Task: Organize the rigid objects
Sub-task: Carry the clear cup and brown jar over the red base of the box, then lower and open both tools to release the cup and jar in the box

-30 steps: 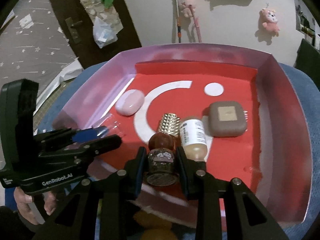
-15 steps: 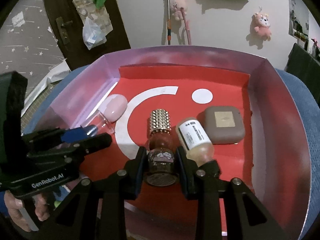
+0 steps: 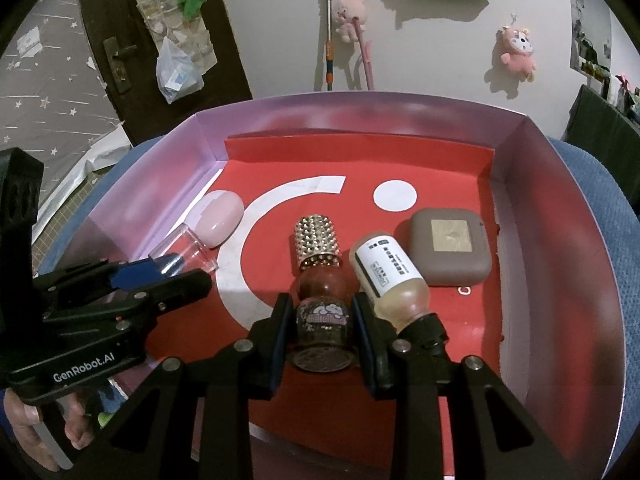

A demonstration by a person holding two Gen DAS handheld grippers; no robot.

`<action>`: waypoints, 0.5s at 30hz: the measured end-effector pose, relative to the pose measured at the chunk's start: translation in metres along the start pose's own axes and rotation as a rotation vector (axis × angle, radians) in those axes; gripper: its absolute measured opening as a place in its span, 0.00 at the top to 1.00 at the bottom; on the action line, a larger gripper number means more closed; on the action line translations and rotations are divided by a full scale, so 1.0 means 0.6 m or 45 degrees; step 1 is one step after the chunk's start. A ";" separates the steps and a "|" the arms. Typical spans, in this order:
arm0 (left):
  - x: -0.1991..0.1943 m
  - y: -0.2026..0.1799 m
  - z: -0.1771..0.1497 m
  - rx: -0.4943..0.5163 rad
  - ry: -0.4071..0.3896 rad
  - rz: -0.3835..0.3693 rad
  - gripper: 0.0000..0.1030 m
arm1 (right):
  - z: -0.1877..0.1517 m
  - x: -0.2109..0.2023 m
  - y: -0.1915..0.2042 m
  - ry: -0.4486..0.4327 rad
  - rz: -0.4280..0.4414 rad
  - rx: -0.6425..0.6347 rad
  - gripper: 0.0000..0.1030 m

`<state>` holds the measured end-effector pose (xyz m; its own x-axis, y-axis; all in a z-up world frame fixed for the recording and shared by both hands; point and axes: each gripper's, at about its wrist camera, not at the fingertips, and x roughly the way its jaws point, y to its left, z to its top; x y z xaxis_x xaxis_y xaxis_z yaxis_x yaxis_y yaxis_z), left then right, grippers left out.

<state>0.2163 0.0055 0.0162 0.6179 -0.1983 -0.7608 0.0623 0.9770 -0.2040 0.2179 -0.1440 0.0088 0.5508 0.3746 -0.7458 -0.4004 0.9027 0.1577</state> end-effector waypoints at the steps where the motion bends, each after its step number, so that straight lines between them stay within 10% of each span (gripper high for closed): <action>1: 0.000 0.000 0.001 -0.001 0.000 0.000 0.63 | 0.000 0.000 0.000 0.000 0.002 0.002 0.68; 15: 0.001 0.002 0.001 -0.002 -0.010 0.023 0.63 | -0.001 -0.007 -0.013 -0.006 0.044 0.045 0.68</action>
<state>0.2173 0.0064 0.0158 0.6251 -0.1799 -0.7595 0.0495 0.9802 -0.1915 0.2181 -0.1526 0.0102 0.5406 0.4067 -0.7365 -0.3930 0.8961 0.2063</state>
